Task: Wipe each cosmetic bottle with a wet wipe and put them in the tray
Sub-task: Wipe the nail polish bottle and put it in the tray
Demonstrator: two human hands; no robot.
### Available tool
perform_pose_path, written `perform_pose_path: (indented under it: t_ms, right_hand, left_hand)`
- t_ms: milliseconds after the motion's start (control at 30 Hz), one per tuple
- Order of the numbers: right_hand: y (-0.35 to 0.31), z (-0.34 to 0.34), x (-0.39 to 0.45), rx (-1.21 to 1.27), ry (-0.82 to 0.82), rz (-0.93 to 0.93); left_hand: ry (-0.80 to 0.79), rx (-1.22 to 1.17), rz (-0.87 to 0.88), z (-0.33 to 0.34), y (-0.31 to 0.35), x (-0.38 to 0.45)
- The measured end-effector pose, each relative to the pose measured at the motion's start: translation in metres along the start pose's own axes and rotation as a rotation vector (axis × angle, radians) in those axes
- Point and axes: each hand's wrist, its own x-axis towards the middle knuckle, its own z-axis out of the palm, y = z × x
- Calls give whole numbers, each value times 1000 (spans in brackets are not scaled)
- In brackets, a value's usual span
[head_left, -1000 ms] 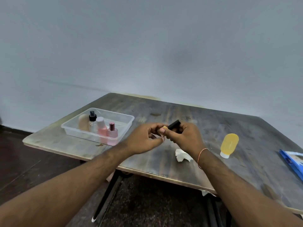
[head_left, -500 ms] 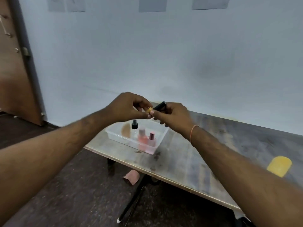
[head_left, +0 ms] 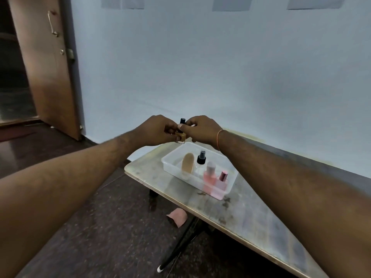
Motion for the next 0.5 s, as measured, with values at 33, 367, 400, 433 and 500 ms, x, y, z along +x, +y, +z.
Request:
perform_pose_path:
  t_ms: [33,367,400,433,500]
  right_hand:
    - [1,3,5,5,-29,16]
    - [25,30,18,-47,-265,148]
    - [29,32,20,-58,-270,157]
    - [31,34,22,-62,-273,162]
    - [31,37,22,-80,-277,158]
  left_hand:
    - [1,19,-6,5,-5,0]
    - [-90,104,-14,56,-33,-4]
    - [-117,127,-17,58,-34,-4]
    - [-140,143,-15,60,-34,-3]
    - [-162,167,6,62,-35,-5]
